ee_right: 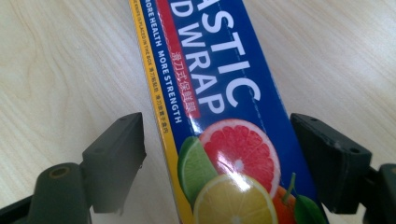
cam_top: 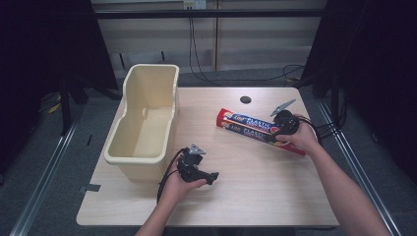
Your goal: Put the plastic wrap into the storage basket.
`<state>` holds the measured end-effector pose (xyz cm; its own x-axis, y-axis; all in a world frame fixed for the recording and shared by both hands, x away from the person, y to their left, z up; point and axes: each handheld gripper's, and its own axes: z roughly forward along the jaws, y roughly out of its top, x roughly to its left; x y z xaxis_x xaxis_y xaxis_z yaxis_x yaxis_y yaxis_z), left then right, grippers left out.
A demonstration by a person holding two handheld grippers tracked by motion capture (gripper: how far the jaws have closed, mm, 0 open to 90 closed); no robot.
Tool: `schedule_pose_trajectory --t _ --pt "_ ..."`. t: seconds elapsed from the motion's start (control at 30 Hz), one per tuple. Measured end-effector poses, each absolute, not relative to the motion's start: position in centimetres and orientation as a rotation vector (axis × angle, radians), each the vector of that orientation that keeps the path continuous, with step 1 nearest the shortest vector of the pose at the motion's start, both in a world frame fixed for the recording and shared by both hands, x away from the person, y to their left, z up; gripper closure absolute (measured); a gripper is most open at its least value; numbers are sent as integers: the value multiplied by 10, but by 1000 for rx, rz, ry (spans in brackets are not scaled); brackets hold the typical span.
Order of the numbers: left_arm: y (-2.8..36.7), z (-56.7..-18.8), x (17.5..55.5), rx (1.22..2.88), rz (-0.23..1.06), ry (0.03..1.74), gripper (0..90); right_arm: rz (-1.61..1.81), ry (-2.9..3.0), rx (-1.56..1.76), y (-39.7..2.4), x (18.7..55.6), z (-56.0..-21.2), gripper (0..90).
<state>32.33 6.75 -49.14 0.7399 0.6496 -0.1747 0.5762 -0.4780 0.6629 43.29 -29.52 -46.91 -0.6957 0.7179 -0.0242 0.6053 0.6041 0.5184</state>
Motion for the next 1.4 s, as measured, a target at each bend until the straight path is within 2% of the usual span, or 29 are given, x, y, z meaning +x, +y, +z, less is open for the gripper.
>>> schedule_pose_trajectory --t 0.23,0.57,0.77,1.1,1.4 --pt "68 -492 324 2201 109 913 40 684 2640 1068 -297 435 -469 305" --pt "64 -494 323 2214 109 912 41 756 2662 1076 -302 438 -474 302" --pt "67 -493 324 2214 107 914 41 675 2680 1112 -295 442 -478 296" --pt "66 -491 324 2218 103 907 41 658 2721 1152 -289 438 -474 418" --pt "59 -484 326 2189 47 880 35 677 2745 1095 -293 424 -464 429"
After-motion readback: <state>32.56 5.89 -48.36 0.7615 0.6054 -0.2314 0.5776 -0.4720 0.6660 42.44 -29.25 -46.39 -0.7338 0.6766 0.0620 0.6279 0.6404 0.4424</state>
